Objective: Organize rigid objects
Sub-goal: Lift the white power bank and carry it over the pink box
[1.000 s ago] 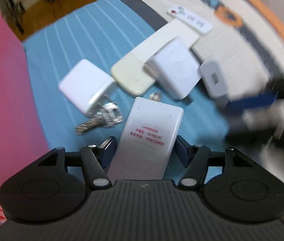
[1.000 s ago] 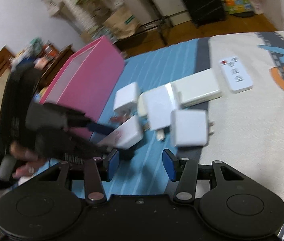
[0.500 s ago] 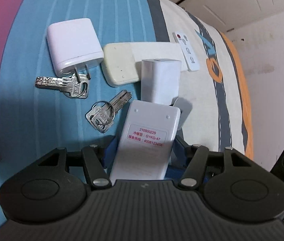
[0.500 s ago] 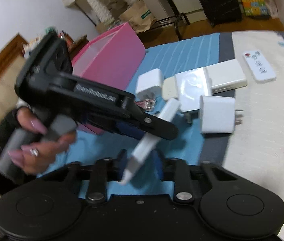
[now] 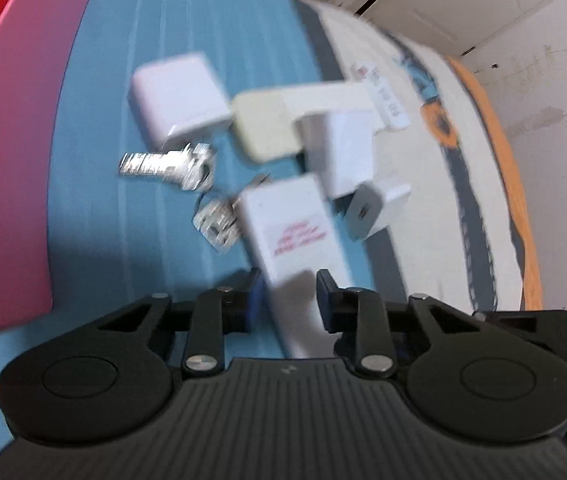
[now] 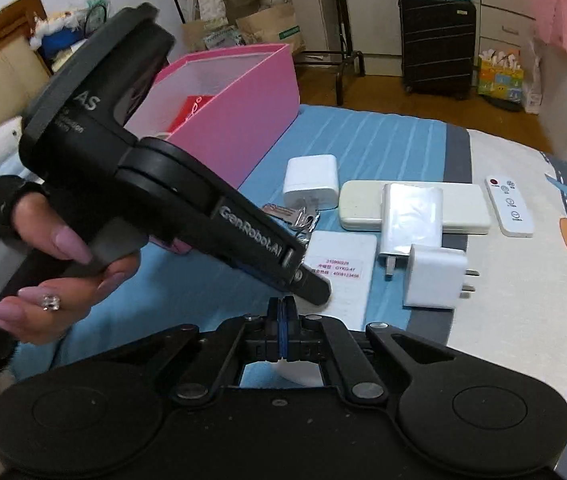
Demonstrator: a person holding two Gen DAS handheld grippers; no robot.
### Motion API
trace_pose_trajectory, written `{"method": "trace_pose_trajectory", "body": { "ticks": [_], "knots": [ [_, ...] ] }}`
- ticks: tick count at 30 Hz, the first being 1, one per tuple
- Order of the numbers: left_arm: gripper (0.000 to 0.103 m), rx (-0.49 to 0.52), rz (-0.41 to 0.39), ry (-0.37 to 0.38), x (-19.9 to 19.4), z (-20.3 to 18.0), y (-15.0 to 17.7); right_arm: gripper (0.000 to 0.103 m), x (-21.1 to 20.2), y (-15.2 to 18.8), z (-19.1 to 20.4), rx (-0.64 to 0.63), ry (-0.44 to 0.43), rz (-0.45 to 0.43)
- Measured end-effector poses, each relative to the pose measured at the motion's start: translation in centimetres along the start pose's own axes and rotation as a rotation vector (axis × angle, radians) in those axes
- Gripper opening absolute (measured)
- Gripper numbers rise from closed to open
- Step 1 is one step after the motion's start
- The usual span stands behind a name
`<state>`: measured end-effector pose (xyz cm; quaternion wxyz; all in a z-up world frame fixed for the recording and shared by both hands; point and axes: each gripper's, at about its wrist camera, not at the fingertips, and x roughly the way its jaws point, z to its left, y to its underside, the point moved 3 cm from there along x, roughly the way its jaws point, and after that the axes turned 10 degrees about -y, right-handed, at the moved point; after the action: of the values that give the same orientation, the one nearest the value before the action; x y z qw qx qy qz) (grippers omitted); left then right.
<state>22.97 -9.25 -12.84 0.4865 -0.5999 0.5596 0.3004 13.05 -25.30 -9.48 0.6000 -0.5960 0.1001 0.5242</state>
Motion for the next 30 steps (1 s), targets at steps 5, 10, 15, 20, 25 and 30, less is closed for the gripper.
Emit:
{"method": "trace_pose_trajectory", "body": {
  "ticks": [5,10,15,20,25,30],
  "knots": [
    [0.028,-0.03,-0.017,0.014,0.1,0.8,0.7,0.036,0.4,0.7,0.0,-0.009,0.092,0.002],
    [0.034,-0.055,-0.033,0.052,0.8,0.5,1.1,0.051,2.1,0.7,-0.3,-0.115,0.171,0.049],
    [0.035,-0.062,-0.054,0.048,1.4,-0.4,1.4,0.065,3.7,0.2,-1.2,-0.087,0.164,0.058],
    [0.035,-0.057,-0.075,0.048,1.1,-0.3,1.8,0.066,4.3,0.2,-0.7,-0.077,0.183,0.059],
    [0.034,0.017,-0.096,0.031,-0.6,-1.7,1.9,0.064,2.6,-0.3,-0.8,-0.006,0.158,0.021],
    [0.034,0.107,-0.175,-0.018,-4.6,-3.7,2.1,0.064,0.4,-1.6,0.1,0.019,0.147,-0.045]
  ]
}}
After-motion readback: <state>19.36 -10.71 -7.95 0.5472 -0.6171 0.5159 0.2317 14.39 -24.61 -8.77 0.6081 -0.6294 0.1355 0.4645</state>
